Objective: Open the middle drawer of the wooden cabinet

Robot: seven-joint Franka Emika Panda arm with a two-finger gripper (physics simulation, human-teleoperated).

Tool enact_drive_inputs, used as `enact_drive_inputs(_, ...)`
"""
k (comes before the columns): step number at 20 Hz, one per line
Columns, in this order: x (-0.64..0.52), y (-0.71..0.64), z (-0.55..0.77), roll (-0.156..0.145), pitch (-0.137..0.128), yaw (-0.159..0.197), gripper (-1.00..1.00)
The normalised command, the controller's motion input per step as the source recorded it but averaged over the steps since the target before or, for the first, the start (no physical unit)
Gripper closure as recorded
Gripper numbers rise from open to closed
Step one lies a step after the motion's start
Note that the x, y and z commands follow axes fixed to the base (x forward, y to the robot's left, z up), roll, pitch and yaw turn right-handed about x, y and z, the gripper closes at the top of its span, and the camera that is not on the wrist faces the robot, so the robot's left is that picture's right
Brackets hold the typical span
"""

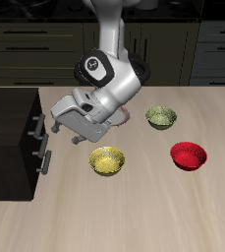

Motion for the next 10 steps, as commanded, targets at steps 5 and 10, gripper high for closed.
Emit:
enact_drive_inputs(5,-0.03,-0.13,-0.04,-0.018,0.002,0.019,-1.0)
enact_drive_inputs(10,0.04,-0.24,-0.08,-0.057,-0.011,0.024,-1.0)
